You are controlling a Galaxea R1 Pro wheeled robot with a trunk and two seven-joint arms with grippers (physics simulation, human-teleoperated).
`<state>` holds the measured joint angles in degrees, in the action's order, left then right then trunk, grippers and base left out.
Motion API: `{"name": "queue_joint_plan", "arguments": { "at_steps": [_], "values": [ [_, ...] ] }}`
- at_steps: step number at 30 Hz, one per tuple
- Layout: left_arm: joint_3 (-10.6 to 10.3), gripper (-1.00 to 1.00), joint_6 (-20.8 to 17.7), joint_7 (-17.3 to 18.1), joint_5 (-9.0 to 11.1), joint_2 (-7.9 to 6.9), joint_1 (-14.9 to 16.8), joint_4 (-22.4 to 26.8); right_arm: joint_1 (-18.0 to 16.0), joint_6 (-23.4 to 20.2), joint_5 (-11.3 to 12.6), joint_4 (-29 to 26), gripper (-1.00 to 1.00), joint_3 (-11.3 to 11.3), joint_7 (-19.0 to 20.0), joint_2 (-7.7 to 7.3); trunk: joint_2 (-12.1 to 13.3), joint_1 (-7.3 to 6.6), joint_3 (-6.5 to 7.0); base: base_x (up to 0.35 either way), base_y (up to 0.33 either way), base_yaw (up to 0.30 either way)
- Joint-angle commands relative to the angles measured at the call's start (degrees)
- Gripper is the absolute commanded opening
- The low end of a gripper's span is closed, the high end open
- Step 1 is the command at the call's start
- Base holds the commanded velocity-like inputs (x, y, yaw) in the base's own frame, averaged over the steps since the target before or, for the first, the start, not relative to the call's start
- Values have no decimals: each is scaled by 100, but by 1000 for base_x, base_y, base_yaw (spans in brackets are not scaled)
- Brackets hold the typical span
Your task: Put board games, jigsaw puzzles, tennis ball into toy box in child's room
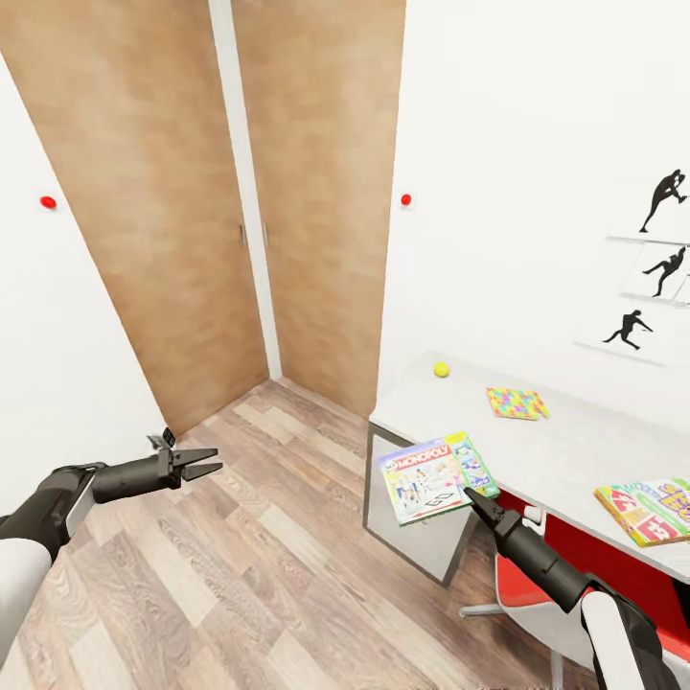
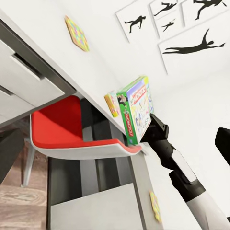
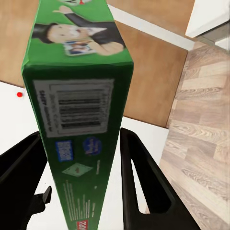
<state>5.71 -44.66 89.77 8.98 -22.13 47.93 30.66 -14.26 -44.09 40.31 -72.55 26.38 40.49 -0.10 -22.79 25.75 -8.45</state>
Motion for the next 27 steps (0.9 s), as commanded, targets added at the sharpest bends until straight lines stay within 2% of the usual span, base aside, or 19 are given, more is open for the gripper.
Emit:
{"name": "queue_joint_plan", "arguments": {
  "at_steps": [1, 13, 20, 27],
  "values": [
    [0, 100, -61, 23, -2, -2, 1, 2, -7, -35, 15, -2, -100, 8, 10, 1, -12, 3, -17, 6, 0, -109],
    [0, 100, -61, 23, -2, -2, 4, 2, -7, -39, 38, -1, -100, 8, 20, 1, -12, 3, -22, 140, 0, -24],
    [0, 100, -61, 23, -2, -2, 0, 2, -7, -38, 38, -4, -100, 8, 22, 1, -12, 3, 4, 232, 0, -213],
    [0, 100, 88, 23, -2, -2, 4, 2, -7, -40, 36, -3, -100, 8, 22, 1, -12, 3, 36, 40, 0, -252]
  ]
}}
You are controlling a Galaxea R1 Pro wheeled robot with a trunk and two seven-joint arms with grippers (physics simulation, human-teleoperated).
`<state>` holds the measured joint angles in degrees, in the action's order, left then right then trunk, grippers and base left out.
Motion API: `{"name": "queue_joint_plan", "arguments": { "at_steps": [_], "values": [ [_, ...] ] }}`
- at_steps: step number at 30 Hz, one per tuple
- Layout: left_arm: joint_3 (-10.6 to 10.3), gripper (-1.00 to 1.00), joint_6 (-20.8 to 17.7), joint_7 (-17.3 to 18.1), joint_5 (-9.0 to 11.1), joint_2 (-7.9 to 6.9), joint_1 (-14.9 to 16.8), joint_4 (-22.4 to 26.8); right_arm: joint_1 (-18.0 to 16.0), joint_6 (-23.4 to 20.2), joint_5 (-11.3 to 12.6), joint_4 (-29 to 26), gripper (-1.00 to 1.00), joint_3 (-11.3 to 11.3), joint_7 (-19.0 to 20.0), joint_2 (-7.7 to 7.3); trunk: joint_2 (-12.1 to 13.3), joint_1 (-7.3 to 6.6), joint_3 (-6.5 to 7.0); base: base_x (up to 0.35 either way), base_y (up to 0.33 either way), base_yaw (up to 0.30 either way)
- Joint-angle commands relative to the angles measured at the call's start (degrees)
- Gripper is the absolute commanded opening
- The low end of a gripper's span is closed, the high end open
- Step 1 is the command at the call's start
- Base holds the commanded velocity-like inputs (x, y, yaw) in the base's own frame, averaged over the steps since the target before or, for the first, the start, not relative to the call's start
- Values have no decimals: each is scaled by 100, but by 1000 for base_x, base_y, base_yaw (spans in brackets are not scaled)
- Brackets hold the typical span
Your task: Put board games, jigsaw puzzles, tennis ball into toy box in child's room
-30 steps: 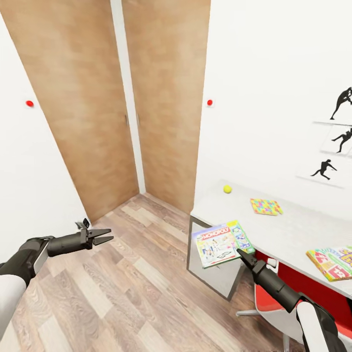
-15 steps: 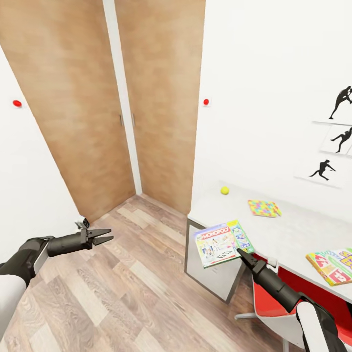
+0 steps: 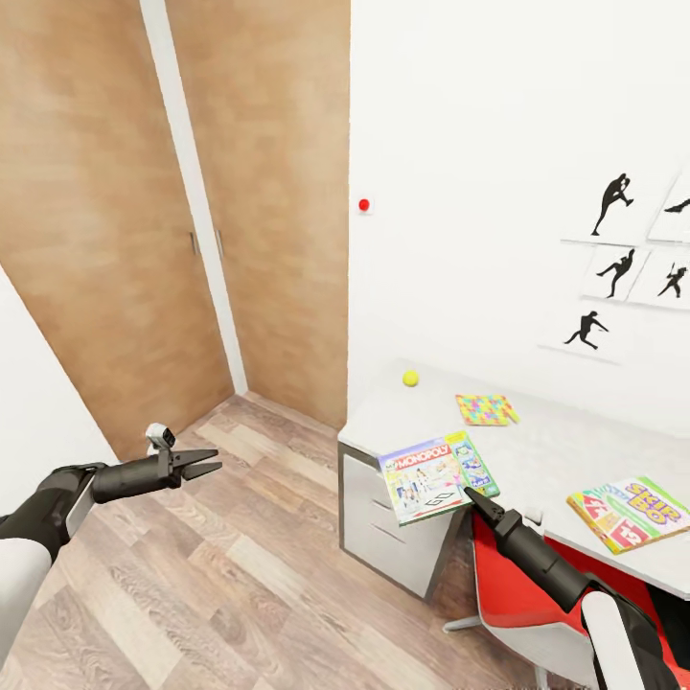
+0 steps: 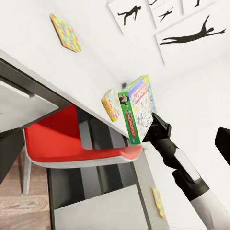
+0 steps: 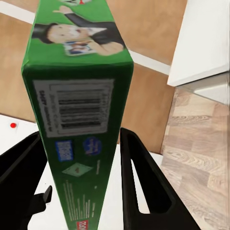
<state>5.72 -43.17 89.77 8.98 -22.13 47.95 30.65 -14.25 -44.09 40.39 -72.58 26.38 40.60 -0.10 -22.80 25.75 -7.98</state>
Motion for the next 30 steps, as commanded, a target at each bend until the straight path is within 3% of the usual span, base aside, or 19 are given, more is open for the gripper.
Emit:
{"name": "queue_joint_plan", "arguments": {
  "at_steps": [1, 30],
  "values": [
    [0, 100, -54, 23, -2, -2, 3, 2, -7, -41, 27, 3, -100, 7, 10, 1, -12, 4, -7, 5, 0, -254],
    [0, 100, -43, 23, -2, -2, -2, 2, -7, -23, 24, -13, -100, 7, 14, 1, -12, 4, 87, 41, 0, -248]
  ]
}}
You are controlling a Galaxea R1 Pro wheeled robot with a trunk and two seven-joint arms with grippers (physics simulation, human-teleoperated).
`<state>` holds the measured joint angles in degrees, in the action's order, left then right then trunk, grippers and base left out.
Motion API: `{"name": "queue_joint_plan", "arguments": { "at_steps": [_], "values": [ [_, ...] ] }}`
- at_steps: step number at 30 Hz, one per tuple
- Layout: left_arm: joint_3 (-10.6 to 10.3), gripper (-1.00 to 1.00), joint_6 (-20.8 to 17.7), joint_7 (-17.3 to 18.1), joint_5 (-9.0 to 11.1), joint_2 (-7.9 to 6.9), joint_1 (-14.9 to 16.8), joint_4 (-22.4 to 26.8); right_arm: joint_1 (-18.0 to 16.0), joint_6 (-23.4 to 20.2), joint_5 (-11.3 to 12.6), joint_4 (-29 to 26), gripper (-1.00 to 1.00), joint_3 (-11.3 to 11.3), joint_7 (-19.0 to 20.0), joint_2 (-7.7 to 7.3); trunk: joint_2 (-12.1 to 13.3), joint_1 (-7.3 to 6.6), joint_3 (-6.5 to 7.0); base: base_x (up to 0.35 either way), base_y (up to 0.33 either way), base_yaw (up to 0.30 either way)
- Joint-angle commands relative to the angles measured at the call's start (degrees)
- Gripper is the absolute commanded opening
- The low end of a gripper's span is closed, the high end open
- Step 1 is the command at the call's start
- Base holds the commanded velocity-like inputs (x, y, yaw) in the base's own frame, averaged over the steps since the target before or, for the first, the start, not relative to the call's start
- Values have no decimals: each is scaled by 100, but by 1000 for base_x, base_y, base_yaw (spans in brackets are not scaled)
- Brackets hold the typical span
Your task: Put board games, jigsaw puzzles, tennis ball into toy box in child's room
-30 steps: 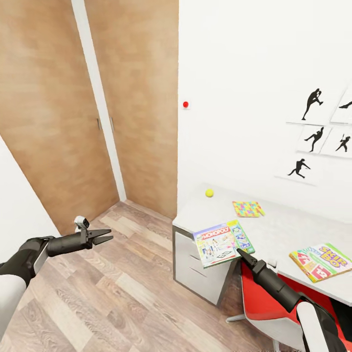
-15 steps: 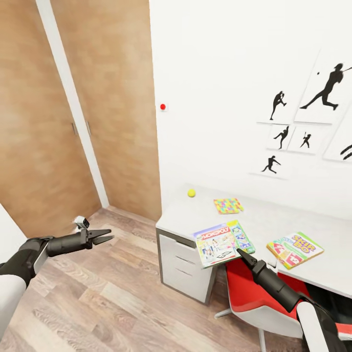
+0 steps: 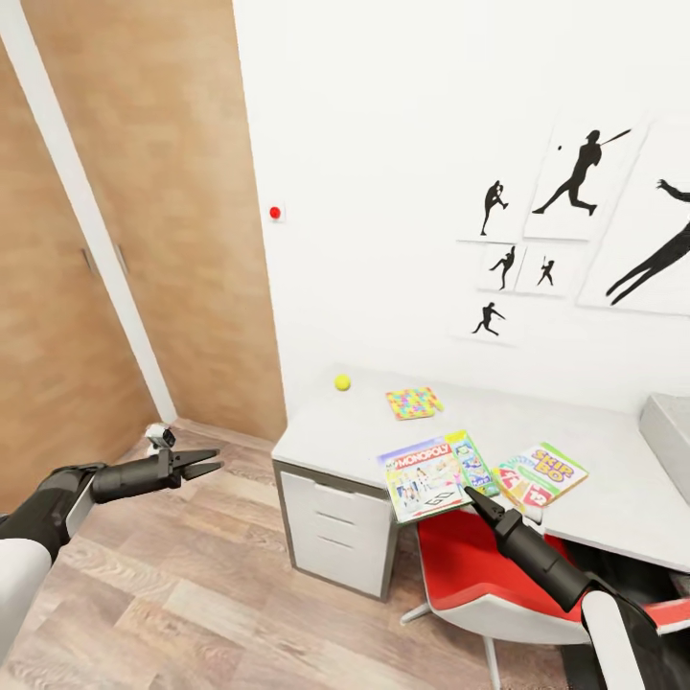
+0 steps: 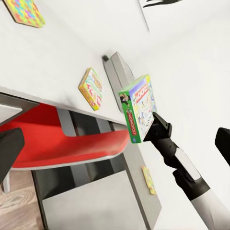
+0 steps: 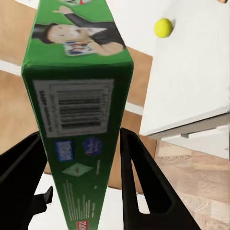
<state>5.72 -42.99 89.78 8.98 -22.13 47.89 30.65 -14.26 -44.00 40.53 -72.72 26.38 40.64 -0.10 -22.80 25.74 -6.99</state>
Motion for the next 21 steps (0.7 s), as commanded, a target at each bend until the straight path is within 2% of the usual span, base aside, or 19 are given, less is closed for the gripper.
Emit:
{"name": "queue_joint_plan", "arguments": {
  "at_steps": [1, 5, 8, 10, 11, 15, 21],
  "values": [
    [0, 100, -61, 22, -1, -2, 5, 2, -7, -32, 6, -19, -100, 4, 7, 1, -12, 4, -12, 75, 0, -215],
    [-5, 100, -61, 22, -1, -2, 5, 2, -7, -69, -8, -195, -100, -26, -16, 1, -12, 4, -12, 75, 0, -212],
    [-3, 100, -61, 22, -1, -2, 7, 2, -17, -219, -46, -742, -100, -32, -33, -4, -12, 4, -12, 75, 0, -198],
    [-3, 100, -61, 22, -1, -2, 4, 2, -30, -547, -66, -1203, -100, -21, -76, -6, -12, 4, -12, 75, 0, -90],
    [-8, 100, -61, 22, -1, -2, 4, 2, -34, -1039, -77, -1634, -100, 6, -146, -7, -12, 4, -12, 75, 0, -15],
    [-4, 100, -61, 22, -1, -2, 6, 2, -34, -1192, -44, -1729, -100, 8, -160, -4, -12, 4, -12, 75, 0, -5],
    [-2, 100, -61, 22, -1, -2, 5, 2, -33, -1185, -4, -1738, -100, 5, -112, 1, -12, 4, -12, 75, 0, -1]
  ]
}}
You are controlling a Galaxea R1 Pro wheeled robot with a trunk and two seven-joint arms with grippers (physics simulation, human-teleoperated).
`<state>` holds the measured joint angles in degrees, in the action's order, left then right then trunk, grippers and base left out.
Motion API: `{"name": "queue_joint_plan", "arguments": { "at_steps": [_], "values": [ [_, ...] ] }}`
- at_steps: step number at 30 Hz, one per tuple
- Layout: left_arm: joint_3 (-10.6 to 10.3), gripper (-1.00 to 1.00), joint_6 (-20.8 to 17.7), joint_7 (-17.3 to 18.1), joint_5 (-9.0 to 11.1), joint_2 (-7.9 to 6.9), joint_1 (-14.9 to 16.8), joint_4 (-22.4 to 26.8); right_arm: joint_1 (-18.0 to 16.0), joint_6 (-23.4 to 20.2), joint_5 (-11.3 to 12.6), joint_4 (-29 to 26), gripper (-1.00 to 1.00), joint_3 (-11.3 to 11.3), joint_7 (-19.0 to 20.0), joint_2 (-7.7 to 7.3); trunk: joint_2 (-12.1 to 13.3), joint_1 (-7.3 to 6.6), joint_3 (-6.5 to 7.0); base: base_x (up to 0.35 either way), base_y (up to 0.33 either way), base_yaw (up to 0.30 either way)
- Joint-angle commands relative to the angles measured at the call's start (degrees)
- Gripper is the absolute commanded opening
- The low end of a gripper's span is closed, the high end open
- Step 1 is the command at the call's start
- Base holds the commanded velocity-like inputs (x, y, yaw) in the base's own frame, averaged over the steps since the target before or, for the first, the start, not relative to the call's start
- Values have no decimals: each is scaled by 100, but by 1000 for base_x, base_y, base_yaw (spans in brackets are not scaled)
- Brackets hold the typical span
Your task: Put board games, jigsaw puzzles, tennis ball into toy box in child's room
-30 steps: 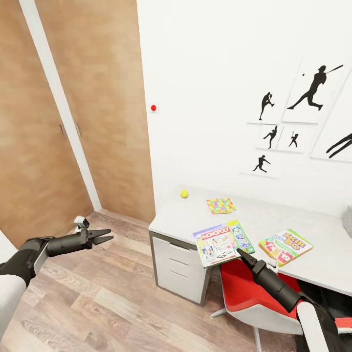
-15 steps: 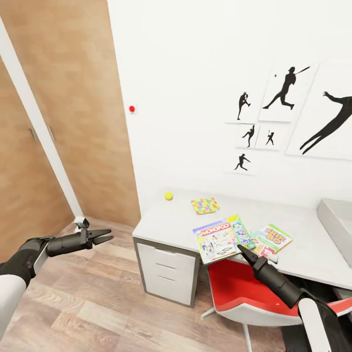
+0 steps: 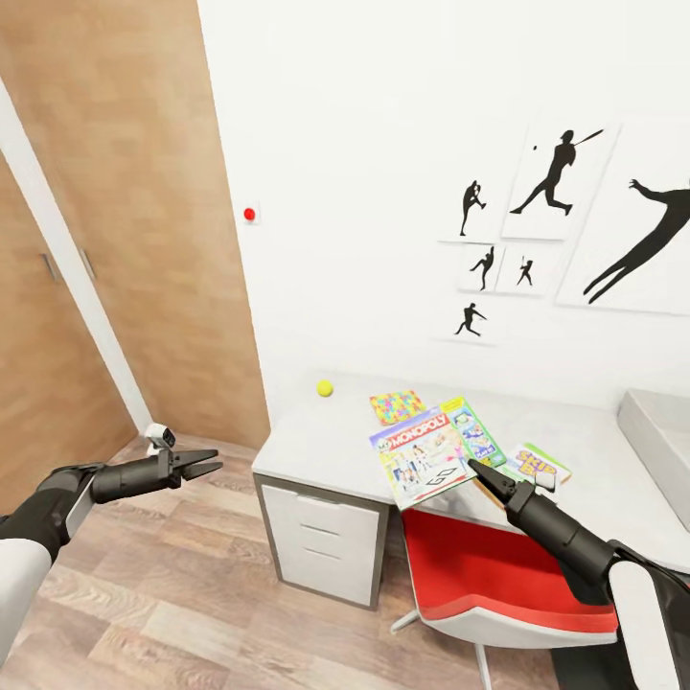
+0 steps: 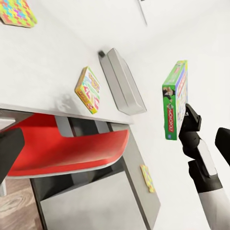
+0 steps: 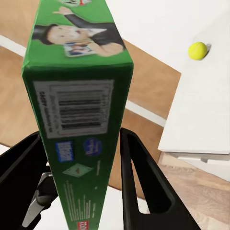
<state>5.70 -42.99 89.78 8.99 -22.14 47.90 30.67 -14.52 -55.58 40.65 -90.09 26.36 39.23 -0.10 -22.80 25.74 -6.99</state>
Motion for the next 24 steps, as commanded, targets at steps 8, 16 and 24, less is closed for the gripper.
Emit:
{"name": "queue_joint_plan", "arguments": {
  "at_steps": [8, 16, 24],
  "values": [
    [1, 100, -61, 22, -2, -1, 7, 0, -7, -7, -6, 0, -100, 13, 38, 1, -12, 4, -12, 71, 0, 0],
    [1, 100, -61, 22, -2, -1, 7, 0, -7, -5, 11, 17, -100, 27, 46, 1, -12, 4, -21, 12, 15, -34],
    [1, 100, -61, 22, -2, -1, 8, 0, -7, -5, 13, 23, -100, 27, 49, 1, -12, 4, -58, 0, 2, -202]
  ]
}}
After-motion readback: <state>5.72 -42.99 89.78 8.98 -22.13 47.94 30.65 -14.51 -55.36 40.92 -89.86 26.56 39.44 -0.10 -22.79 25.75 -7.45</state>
